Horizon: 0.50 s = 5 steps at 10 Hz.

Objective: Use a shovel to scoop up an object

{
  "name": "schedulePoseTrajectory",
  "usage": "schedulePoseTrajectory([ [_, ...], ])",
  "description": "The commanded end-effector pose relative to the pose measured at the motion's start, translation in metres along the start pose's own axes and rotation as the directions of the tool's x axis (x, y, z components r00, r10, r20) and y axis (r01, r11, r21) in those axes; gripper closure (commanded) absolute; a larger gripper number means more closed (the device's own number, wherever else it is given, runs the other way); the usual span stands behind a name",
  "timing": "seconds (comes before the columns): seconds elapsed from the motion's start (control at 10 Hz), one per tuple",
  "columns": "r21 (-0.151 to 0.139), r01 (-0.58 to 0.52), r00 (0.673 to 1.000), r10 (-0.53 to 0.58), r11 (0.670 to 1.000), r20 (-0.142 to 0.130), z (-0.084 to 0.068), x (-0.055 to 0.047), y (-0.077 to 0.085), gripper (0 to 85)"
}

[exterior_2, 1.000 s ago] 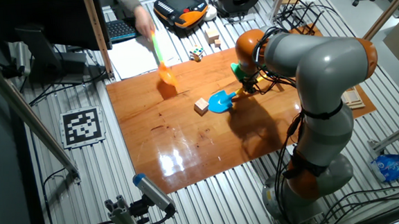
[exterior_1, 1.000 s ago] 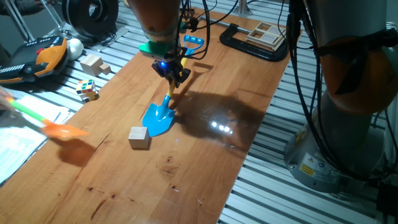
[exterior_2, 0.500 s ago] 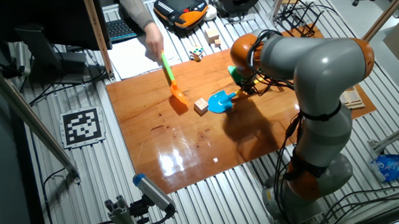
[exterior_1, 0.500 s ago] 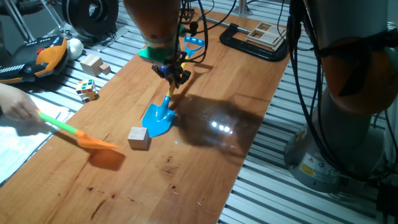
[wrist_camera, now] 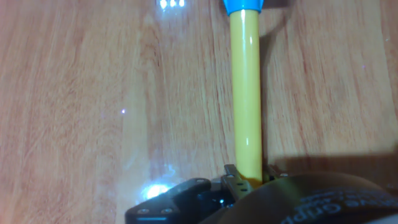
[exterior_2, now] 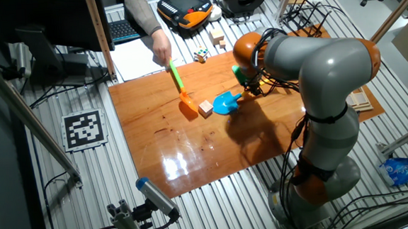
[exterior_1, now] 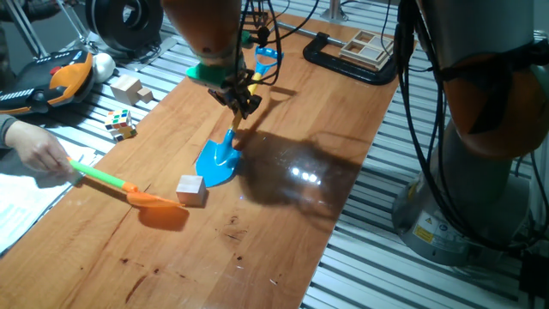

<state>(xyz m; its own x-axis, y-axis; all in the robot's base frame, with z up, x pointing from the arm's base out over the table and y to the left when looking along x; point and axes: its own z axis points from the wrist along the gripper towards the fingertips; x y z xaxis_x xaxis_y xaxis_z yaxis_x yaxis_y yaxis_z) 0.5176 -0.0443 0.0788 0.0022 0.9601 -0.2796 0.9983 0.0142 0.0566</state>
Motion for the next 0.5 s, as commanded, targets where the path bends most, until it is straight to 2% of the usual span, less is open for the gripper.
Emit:
schedulePoseTrajectory([
  [0.0,-0.003,-0.010,1.000,0.010,1.000,0.005,-0.0001,-0.0001,-0.0001,85.0],
  [0.4,-0.004,-0.051,0.998,0.051,0.999,0.028,-0.0008,-0.0015,-0.0005,85.0],
])
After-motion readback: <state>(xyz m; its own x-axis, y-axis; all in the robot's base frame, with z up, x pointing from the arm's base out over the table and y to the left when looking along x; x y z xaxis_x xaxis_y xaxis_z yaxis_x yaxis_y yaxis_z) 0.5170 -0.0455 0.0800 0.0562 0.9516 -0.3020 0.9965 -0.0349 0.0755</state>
